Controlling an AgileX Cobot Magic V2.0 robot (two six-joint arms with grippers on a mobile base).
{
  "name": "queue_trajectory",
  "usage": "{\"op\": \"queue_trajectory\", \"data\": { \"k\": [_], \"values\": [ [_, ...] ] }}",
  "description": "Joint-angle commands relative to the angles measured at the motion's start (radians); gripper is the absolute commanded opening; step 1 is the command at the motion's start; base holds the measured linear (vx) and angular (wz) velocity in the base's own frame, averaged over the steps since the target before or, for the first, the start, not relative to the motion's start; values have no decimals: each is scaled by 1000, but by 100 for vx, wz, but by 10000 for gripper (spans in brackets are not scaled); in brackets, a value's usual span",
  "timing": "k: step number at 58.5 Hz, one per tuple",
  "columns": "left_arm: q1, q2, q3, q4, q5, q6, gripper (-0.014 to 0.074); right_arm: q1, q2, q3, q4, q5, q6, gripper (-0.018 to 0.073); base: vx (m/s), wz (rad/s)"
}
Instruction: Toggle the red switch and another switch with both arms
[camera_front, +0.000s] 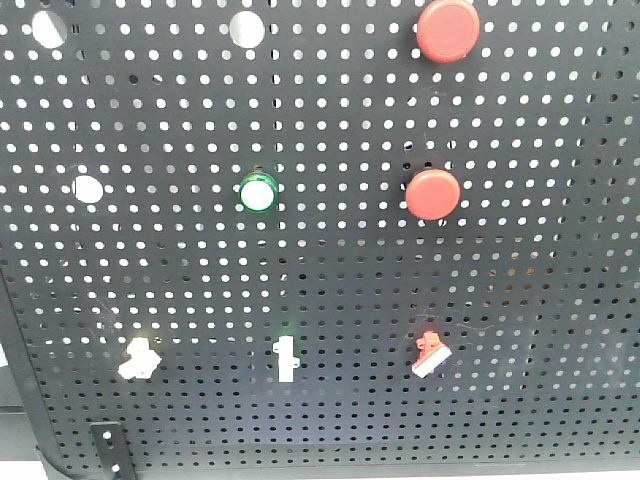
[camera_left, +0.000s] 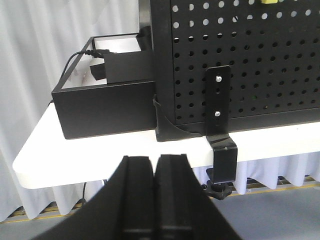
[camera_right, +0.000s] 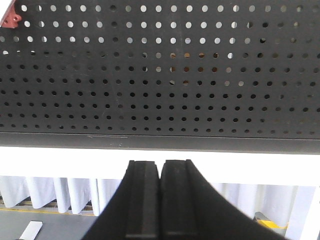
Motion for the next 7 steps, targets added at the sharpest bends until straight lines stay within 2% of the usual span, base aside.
{"op": "queue_trajectory", "data": {
  "k": [1, 7],
  "values": [
    [0, -18, 19, -8, -79, -3, 3, -7, -6, 5, -9, -80, -8, -6, 0, 0],
    [0, -18, 19, -8, -79, -3, 3, -7, -6, 5, -9, -80, -8, -6, 0, 0]
  ]
}}
